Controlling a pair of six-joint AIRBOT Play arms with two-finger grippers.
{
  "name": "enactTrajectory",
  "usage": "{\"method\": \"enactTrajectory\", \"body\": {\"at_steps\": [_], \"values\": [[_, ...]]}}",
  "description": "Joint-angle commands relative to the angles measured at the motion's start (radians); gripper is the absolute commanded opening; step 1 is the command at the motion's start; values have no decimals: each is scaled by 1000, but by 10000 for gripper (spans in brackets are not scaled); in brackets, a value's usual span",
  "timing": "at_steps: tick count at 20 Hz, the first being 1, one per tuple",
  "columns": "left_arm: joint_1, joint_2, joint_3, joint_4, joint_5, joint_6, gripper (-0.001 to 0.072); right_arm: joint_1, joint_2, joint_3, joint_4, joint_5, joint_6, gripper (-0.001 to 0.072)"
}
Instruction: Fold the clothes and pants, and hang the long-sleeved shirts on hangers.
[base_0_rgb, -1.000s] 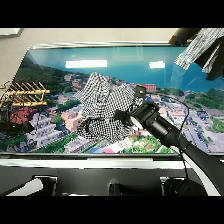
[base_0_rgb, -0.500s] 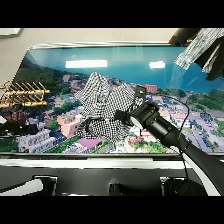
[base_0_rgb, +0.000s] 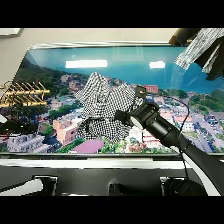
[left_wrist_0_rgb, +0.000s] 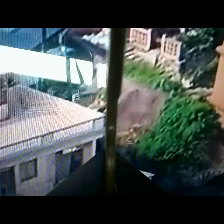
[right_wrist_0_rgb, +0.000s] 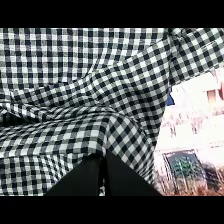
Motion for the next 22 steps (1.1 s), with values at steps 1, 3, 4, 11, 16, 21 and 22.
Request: {"method": "enactTrajectory", "body": {"at_steps": [1, 3, 4, 11, 16, 21, 22], "values": [[-3, 25, 68, -47, -10, 0, 18, 0, 1, 8, 0, 7, 2, 27], [-24, 66, 142, -51, -16, -1, 17, 0, 1, 23, -11, 11, 2, 27], [-39, 89, 175, -51, -16, -1, 16, 0, 1, 32, -30, 19, 5, 26], [-211, 344, 296, -47, -93, -3, 15, -99, 1, 112, -82, 114, 26, 26], [-448, 566, 133, 118, -368, -3, 14, -169, 0, 113, -23, 165, -81, 26], [-716, 800, -66, 118, -545, -21, 17, -169, -1, 113, -50, 155, -66, 26], [-762, 833, -88, 118, -570, -46, 16, -169, -1, 113, -55, 153, -65, 26]]}}
